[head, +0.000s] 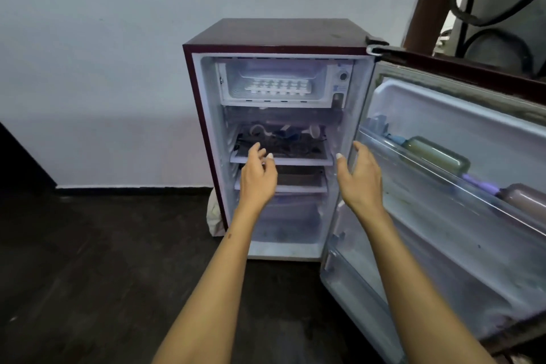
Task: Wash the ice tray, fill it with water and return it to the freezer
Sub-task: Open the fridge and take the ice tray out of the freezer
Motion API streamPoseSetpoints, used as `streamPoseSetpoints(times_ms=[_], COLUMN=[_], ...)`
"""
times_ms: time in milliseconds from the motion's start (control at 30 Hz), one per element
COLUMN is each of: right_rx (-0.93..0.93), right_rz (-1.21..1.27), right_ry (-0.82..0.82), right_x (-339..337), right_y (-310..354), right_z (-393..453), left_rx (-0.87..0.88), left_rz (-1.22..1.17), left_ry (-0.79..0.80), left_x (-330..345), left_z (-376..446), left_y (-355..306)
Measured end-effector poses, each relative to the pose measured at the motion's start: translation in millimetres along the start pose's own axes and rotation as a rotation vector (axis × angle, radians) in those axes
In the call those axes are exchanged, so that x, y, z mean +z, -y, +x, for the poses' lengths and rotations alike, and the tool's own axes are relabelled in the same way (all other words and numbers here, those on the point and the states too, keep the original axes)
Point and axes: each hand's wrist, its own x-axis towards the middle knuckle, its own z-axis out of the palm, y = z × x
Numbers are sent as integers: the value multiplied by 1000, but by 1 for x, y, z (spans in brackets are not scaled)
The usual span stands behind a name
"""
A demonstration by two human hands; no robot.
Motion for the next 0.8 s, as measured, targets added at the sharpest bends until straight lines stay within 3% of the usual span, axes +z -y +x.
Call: streamPoseSetpoints(times_ms=[200, 800], right_rx=[12, 190], right_rz=[89, 272], right_ry=[93, 151], right_x=[59, 155], right_y=[27, 54], right_z=[59, 207], left_rx=[-50, -136], left_rz=[-14, -89], left_ry=[-98, -84], left_x=[-25, -13], left_z=[78, 254], left_y=[18, 44])
